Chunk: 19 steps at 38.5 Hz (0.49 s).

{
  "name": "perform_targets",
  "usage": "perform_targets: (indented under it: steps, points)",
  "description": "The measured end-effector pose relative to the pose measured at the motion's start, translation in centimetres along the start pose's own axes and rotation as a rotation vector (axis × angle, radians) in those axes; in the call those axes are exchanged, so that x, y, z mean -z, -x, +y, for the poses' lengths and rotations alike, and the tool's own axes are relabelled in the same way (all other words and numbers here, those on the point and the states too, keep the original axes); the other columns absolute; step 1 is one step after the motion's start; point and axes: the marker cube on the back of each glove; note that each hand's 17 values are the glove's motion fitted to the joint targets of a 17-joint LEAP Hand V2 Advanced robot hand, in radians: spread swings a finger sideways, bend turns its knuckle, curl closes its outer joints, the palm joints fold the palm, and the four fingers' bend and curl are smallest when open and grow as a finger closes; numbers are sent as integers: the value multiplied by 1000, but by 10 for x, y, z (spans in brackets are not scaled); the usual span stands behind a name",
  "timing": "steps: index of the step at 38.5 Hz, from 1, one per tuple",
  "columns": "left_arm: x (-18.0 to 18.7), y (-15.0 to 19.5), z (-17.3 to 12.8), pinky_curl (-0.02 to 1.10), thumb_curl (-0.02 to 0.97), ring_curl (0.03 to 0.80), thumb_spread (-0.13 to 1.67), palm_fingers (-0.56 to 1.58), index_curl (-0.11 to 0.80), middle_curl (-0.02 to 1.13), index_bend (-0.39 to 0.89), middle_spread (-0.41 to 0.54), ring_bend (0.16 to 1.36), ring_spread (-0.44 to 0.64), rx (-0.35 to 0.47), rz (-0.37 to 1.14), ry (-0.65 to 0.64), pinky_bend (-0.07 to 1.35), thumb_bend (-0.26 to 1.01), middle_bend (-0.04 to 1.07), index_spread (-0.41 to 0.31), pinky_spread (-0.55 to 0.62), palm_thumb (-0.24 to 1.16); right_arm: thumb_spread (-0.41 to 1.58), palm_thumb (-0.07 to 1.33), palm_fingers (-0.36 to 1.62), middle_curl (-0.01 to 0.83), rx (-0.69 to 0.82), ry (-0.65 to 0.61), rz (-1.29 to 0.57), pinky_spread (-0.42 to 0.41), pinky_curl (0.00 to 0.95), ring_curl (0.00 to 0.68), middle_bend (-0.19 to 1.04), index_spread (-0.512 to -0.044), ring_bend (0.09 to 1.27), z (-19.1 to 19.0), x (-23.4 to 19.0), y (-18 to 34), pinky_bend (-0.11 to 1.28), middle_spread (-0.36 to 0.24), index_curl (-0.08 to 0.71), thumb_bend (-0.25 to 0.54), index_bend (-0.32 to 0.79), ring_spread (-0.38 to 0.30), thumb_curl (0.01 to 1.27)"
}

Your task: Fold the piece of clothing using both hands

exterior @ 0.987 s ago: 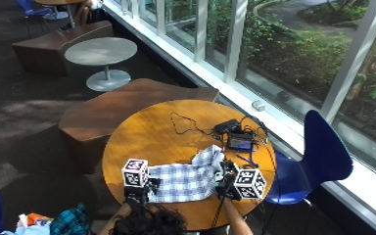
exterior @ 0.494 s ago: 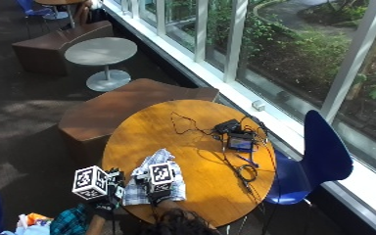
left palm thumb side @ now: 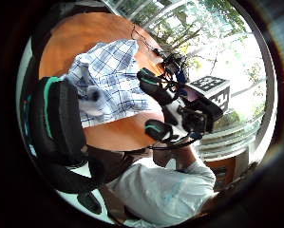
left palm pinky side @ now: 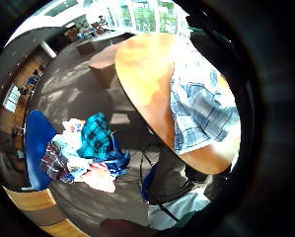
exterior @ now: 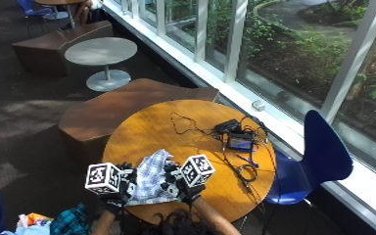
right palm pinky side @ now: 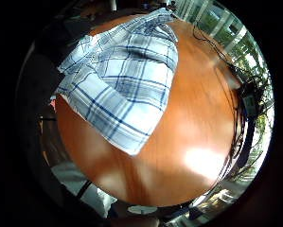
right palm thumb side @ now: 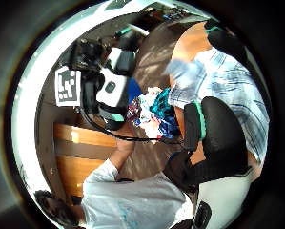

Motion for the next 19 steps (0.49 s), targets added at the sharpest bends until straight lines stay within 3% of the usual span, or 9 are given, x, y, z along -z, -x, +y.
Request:
perform_targets:
  steps: [5,8,13,19]
  points:
    - [-3,-28,-3,332,234,310,1577,337,329,400,143,6,571,172,-71,-71,-7,485,129,209,-88,273,331,1189,754,471,341,-138,-195,151,43,350,330,188,-337,347,36,62,-31,464,-121,309,-23,66,-101,505]
    - [-9,-48,-9,329,235,308,1573,345,330,403,146,1,563,170,-126,-131,-17,475,129,208,-89,277,330,1242,743,502,351,-235,-304,267,67,344,321,211,-340,325,60,94,-52,455,-116,307,-12,125,-88,492]
    - [-14,-68,-8,327,239,308,1568,344,331,404,144,-4,561,169,-159,-207,9,459,129,199,-91,287,333,1302,723,528,357,-301,-336,337,88,336,311,208,-340,294,82,109,-62,429,-110,310,-11,155,-74,474]
    - [-21,-82,-4,326,242,309,1566,340,328,404,140,-6,560,168,-162,-219,30,446,129,192,-91,296,335,1339,692,538,363,-328,-331,390,108,337,309,197,-347,266,83,100,-66,406,-106,317,-14,160,-61,456]
